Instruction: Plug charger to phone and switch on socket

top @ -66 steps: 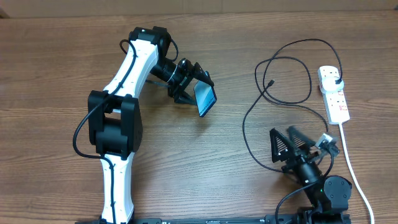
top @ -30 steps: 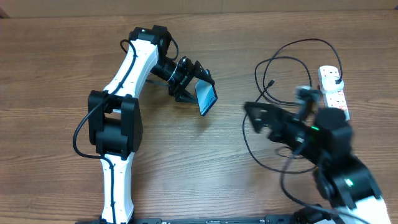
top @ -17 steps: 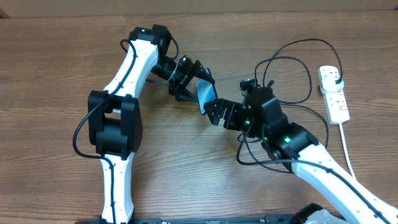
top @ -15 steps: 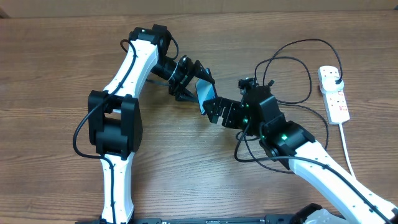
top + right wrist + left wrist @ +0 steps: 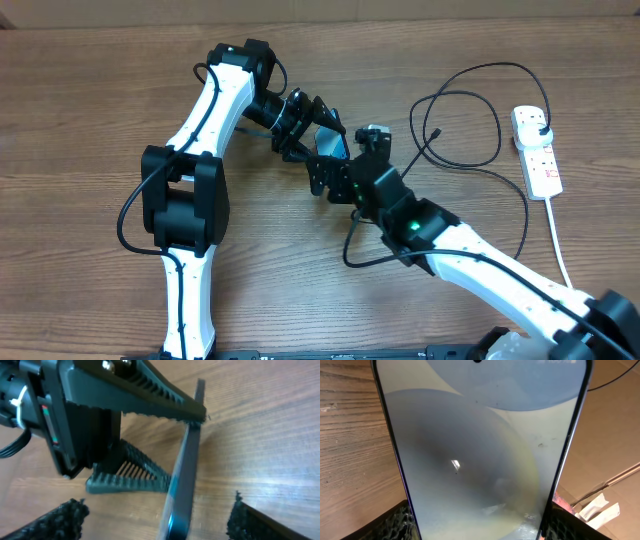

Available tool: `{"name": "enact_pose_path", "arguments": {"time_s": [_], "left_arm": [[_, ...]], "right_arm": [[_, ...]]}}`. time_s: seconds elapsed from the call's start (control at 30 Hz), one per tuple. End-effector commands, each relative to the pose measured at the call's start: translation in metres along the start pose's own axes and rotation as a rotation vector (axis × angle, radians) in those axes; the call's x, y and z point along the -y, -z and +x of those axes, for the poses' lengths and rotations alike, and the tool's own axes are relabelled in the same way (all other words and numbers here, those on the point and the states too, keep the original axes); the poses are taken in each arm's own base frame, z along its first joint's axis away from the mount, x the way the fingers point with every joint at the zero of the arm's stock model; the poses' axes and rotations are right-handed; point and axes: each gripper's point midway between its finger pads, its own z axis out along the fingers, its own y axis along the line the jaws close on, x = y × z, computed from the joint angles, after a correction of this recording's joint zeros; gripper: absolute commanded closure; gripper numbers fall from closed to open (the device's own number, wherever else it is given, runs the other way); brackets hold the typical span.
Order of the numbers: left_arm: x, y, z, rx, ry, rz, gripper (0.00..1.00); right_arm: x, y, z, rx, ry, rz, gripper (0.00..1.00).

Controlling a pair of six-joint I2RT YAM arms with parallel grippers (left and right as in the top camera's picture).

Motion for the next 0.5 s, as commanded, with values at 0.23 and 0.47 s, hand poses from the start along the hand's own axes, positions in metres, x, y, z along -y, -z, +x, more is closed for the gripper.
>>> {"name": "enact_pose_path", "arguments": {"time_s": [0.23, 0.47], "left_arm": [[0.014, 0.005, 0.003, -0.008, -0.043, 0.048, 0.31], [0.014, 0.005, 0.003, -0.008, -0.043, 0.047, 0.31]], "right_arm": [[-0.005, -0.009, -0.021, 0.105, -0.011, 0.003, 0.38], [-0.003, -0.021, -0.016, 0.102, -0.011, 0.006, 0.50]]}}
